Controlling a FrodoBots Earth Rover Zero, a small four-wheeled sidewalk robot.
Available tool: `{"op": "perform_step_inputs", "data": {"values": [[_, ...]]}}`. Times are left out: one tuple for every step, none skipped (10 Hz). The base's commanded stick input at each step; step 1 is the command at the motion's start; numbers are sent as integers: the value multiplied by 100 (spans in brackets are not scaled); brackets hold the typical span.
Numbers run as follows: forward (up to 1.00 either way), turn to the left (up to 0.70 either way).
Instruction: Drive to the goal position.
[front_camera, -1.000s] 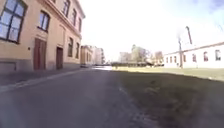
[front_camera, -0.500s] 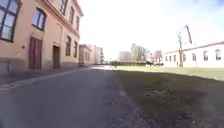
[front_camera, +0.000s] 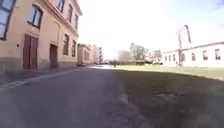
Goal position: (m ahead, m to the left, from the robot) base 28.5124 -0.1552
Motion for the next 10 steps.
{"op": "perform_step_inputs", "data": {"values": [[85,0],[85,0],[85,0],[85,0],[85,0],[85,0],[62,0],[0,0],[0,0],[0,0]]}}
